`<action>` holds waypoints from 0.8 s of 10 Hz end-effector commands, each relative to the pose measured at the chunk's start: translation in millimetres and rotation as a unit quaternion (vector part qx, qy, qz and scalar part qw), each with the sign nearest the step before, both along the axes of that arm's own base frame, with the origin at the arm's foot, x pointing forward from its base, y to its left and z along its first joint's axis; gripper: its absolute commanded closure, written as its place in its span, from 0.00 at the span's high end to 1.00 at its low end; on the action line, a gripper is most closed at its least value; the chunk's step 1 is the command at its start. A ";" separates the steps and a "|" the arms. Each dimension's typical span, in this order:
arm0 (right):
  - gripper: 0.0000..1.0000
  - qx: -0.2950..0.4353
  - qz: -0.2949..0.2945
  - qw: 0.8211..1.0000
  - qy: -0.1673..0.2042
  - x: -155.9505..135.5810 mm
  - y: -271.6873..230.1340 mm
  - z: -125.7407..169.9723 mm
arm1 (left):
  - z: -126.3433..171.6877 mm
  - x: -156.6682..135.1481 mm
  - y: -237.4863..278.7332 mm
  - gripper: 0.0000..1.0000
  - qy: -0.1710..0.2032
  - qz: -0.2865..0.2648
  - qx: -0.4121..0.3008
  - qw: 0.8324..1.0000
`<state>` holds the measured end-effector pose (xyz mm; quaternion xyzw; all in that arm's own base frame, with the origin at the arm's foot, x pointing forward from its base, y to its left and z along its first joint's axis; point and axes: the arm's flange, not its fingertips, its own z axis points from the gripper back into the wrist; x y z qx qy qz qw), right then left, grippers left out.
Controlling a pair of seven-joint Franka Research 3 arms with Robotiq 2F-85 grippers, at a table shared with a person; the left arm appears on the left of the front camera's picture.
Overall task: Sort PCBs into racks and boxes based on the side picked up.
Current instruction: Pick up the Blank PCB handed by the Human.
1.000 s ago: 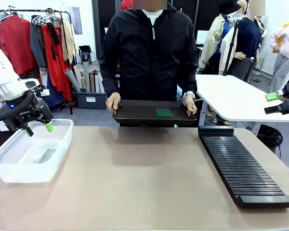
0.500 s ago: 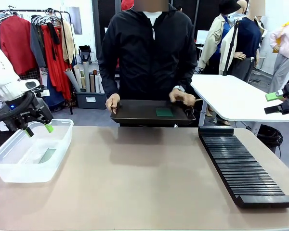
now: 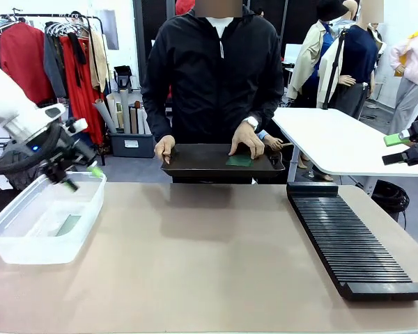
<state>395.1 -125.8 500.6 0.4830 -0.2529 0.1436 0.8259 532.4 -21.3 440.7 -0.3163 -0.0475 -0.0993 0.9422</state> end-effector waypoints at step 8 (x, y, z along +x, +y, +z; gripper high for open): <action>1.00 0.000 0.000 1.000 0.001 -0.7 0.7 1.9 | 97.5 -43.0 63.4 1.00 -0.080 0.000 -0.235 0.969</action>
